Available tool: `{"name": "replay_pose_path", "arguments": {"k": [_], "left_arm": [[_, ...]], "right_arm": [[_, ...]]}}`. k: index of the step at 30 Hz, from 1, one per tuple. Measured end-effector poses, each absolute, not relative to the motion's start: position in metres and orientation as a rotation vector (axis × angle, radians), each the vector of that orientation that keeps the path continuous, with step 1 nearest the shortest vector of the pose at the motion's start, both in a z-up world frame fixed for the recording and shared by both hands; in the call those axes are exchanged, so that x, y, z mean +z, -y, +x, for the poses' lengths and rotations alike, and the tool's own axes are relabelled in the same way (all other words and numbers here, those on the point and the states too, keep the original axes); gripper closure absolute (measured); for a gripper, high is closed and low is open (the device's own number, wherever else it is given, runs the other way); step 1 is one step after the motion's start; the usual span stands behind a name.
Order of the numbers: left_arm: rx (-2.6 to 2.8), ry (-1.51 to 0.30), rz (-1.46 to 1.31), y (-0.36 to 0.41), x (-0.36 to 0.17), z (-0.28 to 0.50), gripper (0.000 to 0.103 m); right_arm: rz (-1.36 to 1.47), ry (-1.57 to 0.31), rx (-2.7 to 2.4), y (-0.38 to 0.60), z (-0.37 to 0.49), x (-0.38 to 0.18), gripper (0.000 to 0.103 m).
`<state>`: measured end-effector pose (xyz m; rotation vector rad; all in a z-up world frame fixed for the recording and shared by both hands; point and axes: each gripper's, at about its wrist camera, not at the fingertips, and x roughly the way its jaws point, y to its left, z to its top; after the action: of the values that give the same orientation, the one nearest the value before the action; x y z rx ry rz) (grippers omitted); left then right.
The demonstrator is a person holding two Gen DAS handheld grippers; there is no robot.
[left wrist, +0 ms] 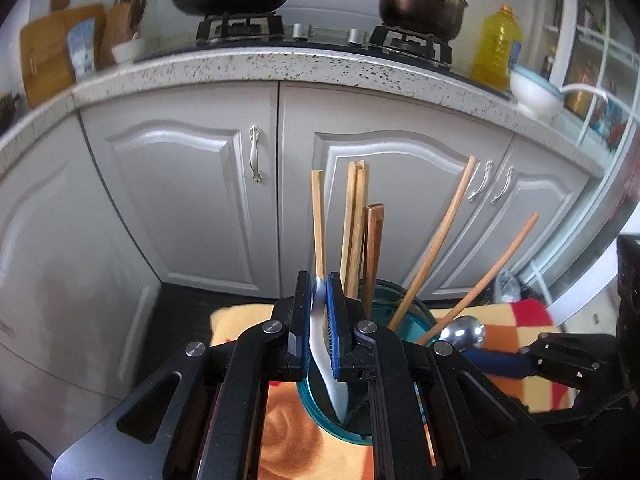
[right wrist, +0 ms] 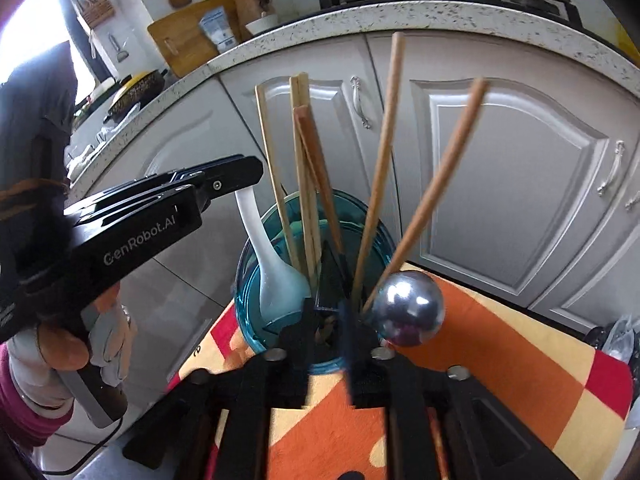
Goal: Organize utensils
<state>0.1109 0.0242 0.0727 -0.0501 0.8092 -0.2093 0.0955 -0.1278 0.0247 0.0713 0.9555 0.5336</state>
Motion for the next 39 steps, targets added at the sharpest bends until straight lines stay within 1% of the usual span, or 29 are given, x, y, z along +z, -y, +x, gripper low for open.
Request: {"name": "replay_pose_path", "arguments": {"k": [1, 4, 5, 6, 8, 14, 16, 17, 28, 39], "left_arm": [[-0.214, -0.815, -0.066, -0.027, 0.074, 0.111, 0.097], [-0.216, -0.817, -0.078, -0.029, 0.079, 0.104, 0.092], [-0.217, -0.815, -0.076, -0.029, 0.081, 0.100, 0.085], [-0.218, -0.813, -0.073, -0.028, 0.082, 0.095, 0.075], [-0.210, -0.800, -0.071, -0.027, 0.086, 0.085, 0.065], [-0.167, -0.750, -0.040, -0.027, 0.096, 0.054, 0.065], [-0.156, -0.738, -0.026, -0.027, 0.099, 0.043, 0.065], [-0.153, -0.729, -0.019, -0.026, 0.101, 0.038, 0.065], [-0.137, -0.673, -0.014, -0.025, 0.115, -0.001, 0.065], [-0.086, -0.614, -0.004, -0.025, 0.124, -0.020, 0.065]], "right_arm": [[0.077, -0.947, 0.531, 0.131, 0.092, 0.028, 0.068], [0.087, -0.920, 0.531, 0.141, 0.081, 0.039, 0.068], [0.089, -0.910, 0.519, 0.145, 0.078, 0.042, 0.067], [0.098, -0.905, 0.509, 0.148, 0.075, 0.044, 0.068], [0.110, -0.899, 0.496, 0.151, 0.068, 0.047, 0.067], [0.089, -0.875, 0.424, 0.146, 0.049, 0.054, 0.066], [0.106, -0.856, 0.409, 0.147, 0.046, 0.058, 0.061], [0.111, -0.850, 0.393, 0.148, 0.045, 0.059, 0.061], [0.085, -0.818, 0.330, 0.140, 0.025, 0.069, 0.060], [0.095, -0.799, 0.318, 0.141, 0.011, 0.076, 0.055]]}}
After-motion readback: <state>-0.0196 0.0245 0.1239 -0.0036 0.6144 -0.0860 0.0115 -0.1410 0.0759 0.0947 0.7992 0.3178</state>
